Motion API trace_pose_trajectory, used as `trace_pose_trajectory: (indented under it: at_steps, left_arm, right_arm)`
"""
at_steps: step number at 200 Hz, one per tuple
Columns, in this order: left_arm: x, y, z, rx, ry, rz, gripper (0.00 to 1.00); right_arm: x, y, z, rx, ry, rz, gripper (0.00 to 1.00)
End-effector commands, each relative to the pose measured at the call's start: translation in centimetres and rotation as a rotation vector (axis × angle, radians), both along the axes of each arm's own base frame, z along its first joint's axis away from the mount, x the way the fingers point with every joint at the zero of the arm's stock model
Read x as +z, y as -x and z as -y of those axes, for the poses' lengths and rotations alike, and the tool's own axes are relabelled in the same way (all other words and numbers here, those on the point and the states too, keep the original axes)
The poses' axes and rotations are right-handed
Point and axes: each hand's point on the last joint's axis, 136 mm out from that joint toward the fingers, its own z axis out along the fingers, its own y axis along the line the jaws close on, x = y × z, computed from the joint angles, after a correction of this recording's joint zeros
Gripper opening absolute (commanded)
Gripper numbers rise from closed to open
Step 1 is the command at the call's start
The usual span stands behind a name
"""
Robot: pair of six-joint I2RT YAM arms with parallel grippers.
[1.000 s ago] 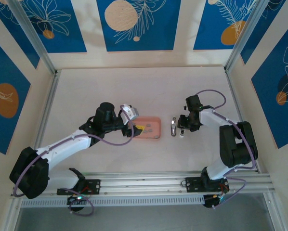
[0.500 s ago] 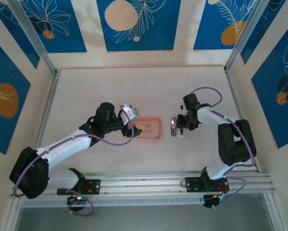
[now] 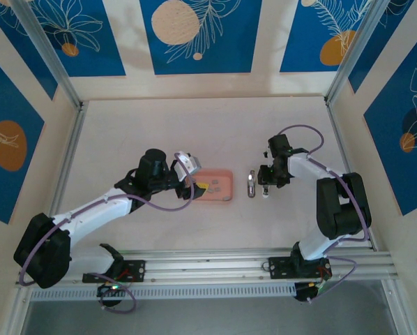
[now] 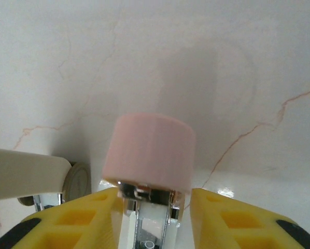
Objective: Load the staples into the stapler
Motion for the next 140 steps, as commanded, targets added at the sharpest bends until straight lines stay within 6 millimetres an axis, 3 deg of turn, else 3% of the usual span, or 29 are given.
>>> trace_pose_trajectory:
  at_steps: [1,27,63,88,119,140]
  left_arm:
    - [0.4,0.4,0.2,-0.02,-0.009,0.011,0.79]
    - [-0.3,0.3,-0.2,0.008,-0.035,-0.024,0.79]
    - [-1.4,-0.3,-1.3,0.097,-0.092,-0.104,0.8]
    - [-3.0,-1.9,-3.0,0.271,-0.149,-0.207,0.82]
    - [-4.7,-2.9,-4.8,0.424,-0.185,-0.308,0.83]
    - [-5.2,-3.5,-5.8,0.501,-0.164,-0.353,0.83]
  right_arm:
    - [0.8,-0.5,-0.5,0.012,-0.027,0.004,0.47]
    - [2.8,-0.6,-0.8,-0.012,-0.047,0.031,0.52]
    - [7.4,-0.4,-2.3,-0.005,-0.072,0.124,0.52]
    - [9.7,1.0,-5.7,0.049,-0.134,0.165,0.52]
    - [10.8,3.2,-11.2,0.219,-0.171,0.205,0.52]
    - [11.2,3.9,-13.8,0.306,-0.148,0.209,0.52]
